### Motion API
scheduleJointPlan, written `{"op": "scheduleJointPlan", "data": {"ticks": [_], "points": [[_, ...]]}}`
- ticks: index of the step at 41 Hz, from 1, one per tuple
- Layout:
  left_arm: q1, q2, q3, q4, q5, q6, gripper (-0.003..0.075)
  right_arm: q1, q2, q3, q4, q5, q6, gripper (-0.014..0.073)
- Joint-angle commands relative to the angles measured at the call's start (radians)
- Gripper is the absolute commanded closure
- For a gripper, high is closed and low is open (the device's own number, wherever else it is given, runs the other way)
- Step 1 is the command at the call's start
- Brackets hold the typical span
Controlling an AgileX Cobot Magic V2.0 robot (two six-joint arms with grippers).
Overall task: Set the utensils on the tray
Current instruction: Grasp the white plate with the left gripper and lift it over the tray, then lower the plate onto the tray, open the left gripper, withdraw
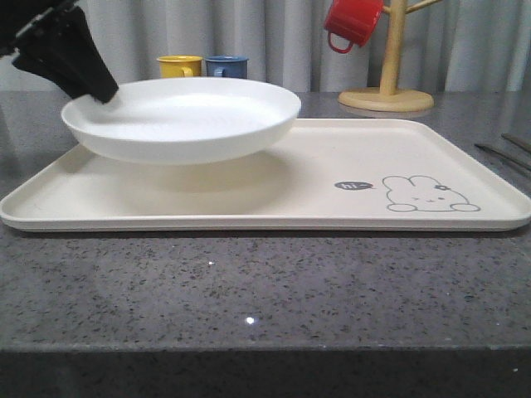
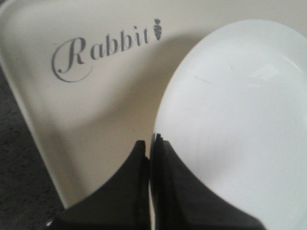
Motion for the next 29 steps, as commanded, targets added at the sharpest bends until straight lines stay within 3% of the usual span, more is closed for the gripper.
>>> {"op": "scheduleJointPlan", "data": {"ticks": [1, 10, 13, 16, 20, 29], "points": [[-0.022, -0.015, -0.033, -0.048, -0.018, 0.004, 0.0738, -0.006, 0.003, -0.035, -0.009, -0.063, -0.001, 0.0193], [-0.022, 0.019, -0.031, 0.043, -0.072, -0.013, 0.0718, -0.006, 0.003, -0.035, -0.009, -0.063, -0.001, 0.0193], [-0.022, 0.019, -0.031, 0.053, -0.067, -0.016, 0.0649, -0.006, 0.003, -0.035, -0.009, -0.063, -0.001, 0.0193], [-0.022, 0.019, -0.031, 0.063, -0.071, -0.016, 0.0497, -0.006, 0.003, -0.035, -0.009, -0.063, -0.001, 0.0193], [-0.022, 0.019, -0.034, 0.063, -0.062, -0.016, 0.0360, -0.006, 0.003, -0.035, -0.009, -0.063, -0.001, 0.0193], [-0.026, -0.049, -0.071, 0.063, -0.045, 0.002, 0.0337, -0.006, 0.003, -0.035, -0.009, -0.063, -0.001, 0.0193]]}}
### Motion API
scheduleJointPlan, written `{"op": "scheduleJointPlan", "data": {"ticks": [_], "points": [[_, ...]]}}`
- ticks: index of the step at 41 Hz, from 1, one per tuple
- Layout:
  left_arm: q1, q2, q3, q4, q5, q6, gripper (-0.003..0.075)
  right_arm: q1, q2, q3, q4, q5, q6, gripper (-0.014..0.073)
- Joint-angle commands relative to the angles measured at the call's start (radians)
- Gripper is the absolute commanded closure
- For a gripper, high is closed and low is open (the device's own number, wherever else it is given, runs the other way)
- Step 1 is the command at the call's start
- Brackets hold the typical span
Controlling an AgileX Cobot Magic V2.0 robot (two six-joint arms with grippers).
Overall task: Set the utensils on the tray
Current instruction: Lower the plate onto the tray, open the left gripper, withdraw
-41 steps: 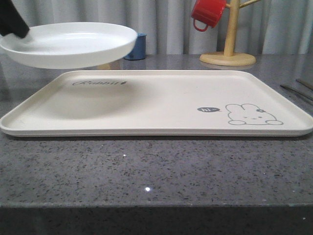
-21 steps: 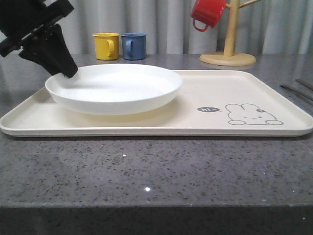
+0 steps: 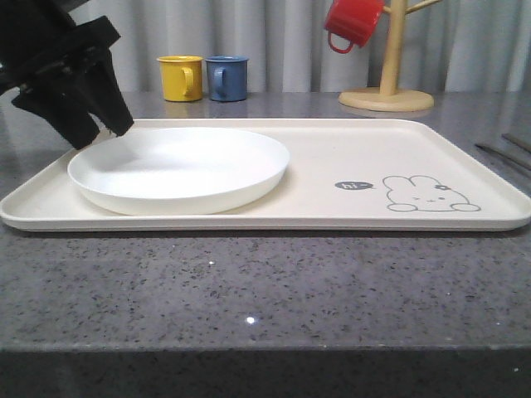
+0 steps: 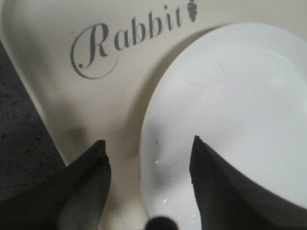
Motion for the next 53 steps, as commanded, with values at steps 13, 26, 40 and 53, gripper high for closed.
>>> {"op": "scheduleJointPlan", "data": {"ticks": [13, 26, 40, 53], "points": [[-0.209, -0.409, 0.008, 0.057, -0.016, 0.029, 0.0337, -0.006, 0.003, -0.035, -0.009, -0.063, -0.001, 0.0193], [-0.486, -0.797, 0.261, 0.239, -0.115, -0.068, 0.0337, -0.006, 0.003, -0.035, -0.009, -0.063, -0.001, 0.0193], [-0.502, -1.129, 0.477, 0.482, -0.219, -0.379, 0.0344, -0.006, 0.003, -0.035, -0.009, -0.077, -0.001, 0.0193], [-0.502, -1.189, 0.504, 0.481, -0.219, -0.379, 0.0352, 0.019, 0.040, -0.101, 0.008, 0.034, -0.029, 0.0193]]}}
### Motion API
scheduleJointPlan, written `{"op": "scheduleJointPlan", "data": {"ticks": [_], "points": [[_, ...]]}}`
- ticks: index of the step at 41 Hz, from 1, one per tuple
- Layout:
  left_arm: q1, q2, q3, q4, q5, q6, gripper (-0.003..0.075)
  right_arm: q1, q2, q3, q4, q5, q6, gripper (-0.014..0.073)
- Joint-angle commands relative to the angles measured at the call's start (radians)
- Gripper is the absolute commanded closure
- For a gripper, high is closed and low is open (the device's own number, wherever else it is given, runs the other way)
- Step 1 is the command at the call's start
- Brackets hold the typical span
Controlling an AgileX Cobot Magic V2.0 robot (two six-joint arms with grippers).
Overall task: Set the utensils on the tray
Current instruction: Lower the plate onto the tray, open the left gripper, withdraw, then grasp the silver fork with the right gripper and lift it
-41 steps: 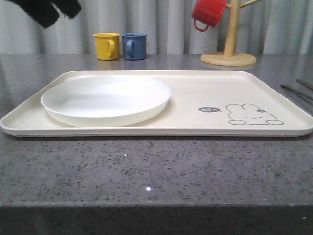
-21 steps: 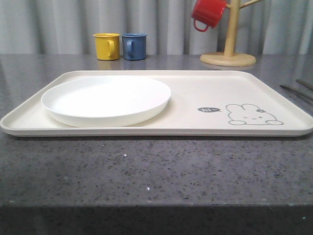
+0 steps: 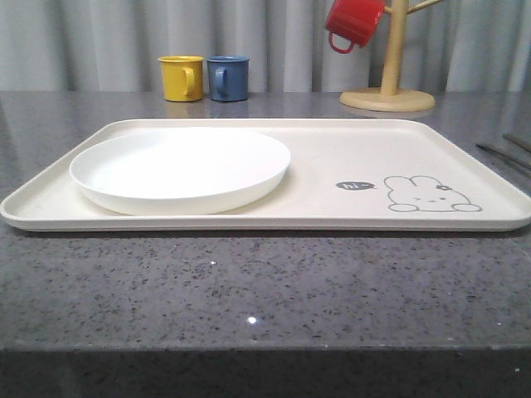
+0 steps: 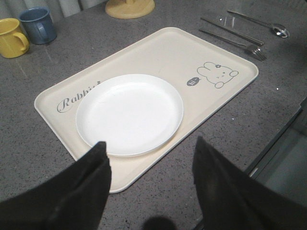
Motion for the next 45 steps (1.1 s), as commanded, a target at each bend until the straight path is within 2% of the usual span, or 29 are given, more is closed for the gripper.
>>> {"op": "scheduleJointPlan", "data": {"ticks": [1, 9, 13, 18, 33, 45], "points": [[-0.005, 0.005, -0.021, -0.007, -0.089, -0.012, 0.0352, 0.023, 0.047, -0.097, 0.006, 0.031, -0.034, 0.0193], [-0.005, 0.005, -0.021, -0.007, -0.089, -0.012, 0.0352, 0.099, 0.221, -0.254, 0.003, 0.237, -0.034, 0.0193], [-0.005, 0.005, -0.021, -0.007, -0.089, -0.012, 0.0352, 0.108, 0.331, -0.344, -0.002, 0.351, -0.034, 0.0193], [-0.005, 0.005, -0.021, -0.007, -0.089, -0.012, 0.0352, 0.107, 0.467, -0.438, -0.057, 0.425, -0.034, 0.0193], [-0.005, 0.005, -0.021, -0.007, -0.089, -0.012, 0.0352, 0.088, 0.786, -0.627, -0.035, 0.445, 0.031, 0.0193], [-0.005, 0.005, -0.021, -0.007, -0.089, -0.012, 0.0352, 0.033, 0.915, -0.646, 0.016, 0.457, 0.030, 0.0193]]}}
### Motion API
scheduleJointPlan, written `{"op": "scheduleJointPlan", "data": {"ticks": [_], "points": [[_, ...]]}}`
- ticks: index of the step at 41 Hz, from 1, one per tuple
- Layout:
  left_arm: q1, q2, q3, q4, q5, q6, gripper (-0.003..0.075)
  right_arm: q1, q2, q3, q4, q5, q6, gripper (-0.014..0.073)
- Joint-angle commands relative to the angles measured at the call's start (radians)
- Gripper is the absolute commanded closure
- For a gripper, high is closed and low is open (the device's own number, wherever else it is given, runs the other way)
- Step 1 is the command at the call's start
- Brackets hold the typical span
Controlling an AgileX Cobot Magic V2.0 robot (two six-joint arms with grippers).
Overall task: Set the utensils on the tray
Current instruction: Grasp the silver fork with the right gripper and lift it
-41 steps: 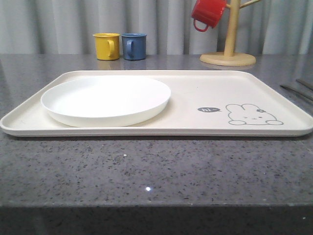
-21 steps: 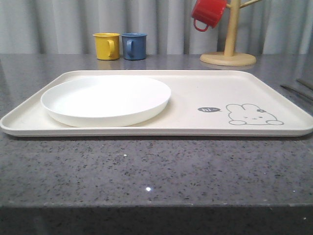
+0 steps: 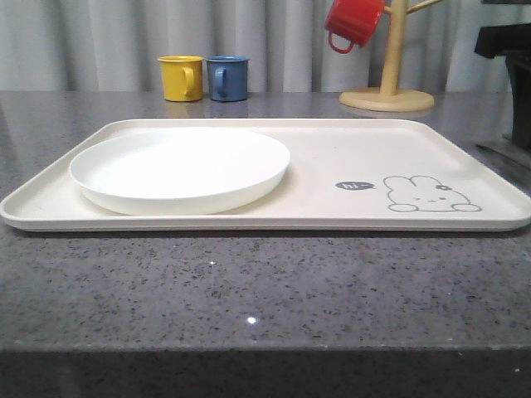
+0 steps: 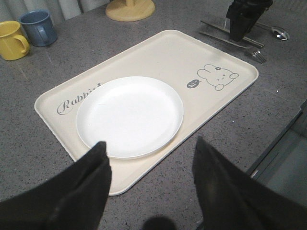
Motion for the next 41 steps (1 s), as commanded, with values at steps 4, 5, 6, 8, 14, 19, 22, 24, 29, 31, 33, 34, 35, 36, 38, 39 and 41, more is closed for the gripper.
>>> {"op": "scheduleJointPlan", "data": {"ticks": [4, 5, 6, 8, 14, 19, 22, 24, 29, 31, 33, 34, 35, 36, 38, 39, 41], "points": [[-0.005, 0.005, -0.023, -0.007, -0.081, -0.010, 0.0352, -0.017, 0.005, -0.030, 0.023, -0.005, -0.002, 0.0193], [-0.005, 0.005, -0.023, -0.007, -0.081, -0.010, 0.0352, -0.017, 0.008, -0.030, 0.023, -0.009, -0.003, 0.0193], [-0.005, 0.005, -0.023, -0.007, -0.081, -0.010, 0.0352, -0.017, 0.013, -0.030, 0.023, -0.011, -0.003, 0.0193], [-0.005, 0.005, -0.023, -0.007, -0.081, -0.010, 0.0352, -0.014, 0.016, -0.030, 0.023, -0.016, -0.004, 0.0193], [-0.005, 0.005, -0.023, -0.007, -0.081, -0.010, 0.0352, -0.014, 0.016, -0.030, 0.023, -0.021, -0.012, 0.0250], [-0.005, 0.005, -0.023, -0.007, -0.081, -0.010, 0.0352, -0.014, 0.016, -0.030, 0.023, -0.024, -0.018, 0.0308], [-0.005, 0.005, -0.023, -0.007, -0.081, -0.010, 0.0352, -0.014, 0.019, -0.030, 0.020, -0.036, -0.019, 0.0308], [-0.005, 0.005, -0.023, -0.007, -0.081, -0.010, 0.0352, -0.014, 0.025, -0.032, 0.020, -0.038, -0.019, 0.0308], [-0.005, 0.005, -0.023, -0.007, -0.081, -0.010, 0.0352, -0.014, 0.048, -0.032, 0.020, -0.035, -0.019, 0.0308], [-0.005, 0.005, -0.023, -0.007, -0.081, -0.010, 0.0352, -0.014, 0.053, -0.032, 0.020, -0.029, -0.019, 0.0309], [-0.005, 0.005, -0.023, -0.007, -0.081, -0.010, 0.0352, -0.012, 0.053, -0.032, 0.020, -0.021, -0.020, 0.0316], [-0.005, 0.005, -0.023, -0.007, -0.081, -0.010, 0.0352, -0.011, 0.053, -0.033, 0.020, -0.017, -0.020, 0.0335], [-0.005, 0.005, -0.023, -0.007, -0.081, -0.010, 0.0352, -0.011, 0.053, -0.034, 0.020, -0.012, -0.023, 0.0355], [-0.005, 0.005, -0.023, -0.007, -0.081, -0.010, 0.0352, -0.011, 0.053, -0.037, 0.021, -0.006, -0.024, 0.0388], [-0.005, 0.005, -0.023, -0.007, -0.081, -0.010, 0.0352, -0.011, 0.053, -0.042, 0.022, 0.011, -0.026, 0.0452], [-0.005, 0.005, -0.023, -0.007, -0.081, -0.010, 0.0352, -0.011, 0.052, -0.043, 0.023, 0.012, -0.026, 0.0478], [-0.005, 0.005, -0.023, -0.007, -0.081, -0.010, 0.0352, -0.011, 0.051, -0.044, 0.023, 0.017, -0.026, 0.0526]]}}
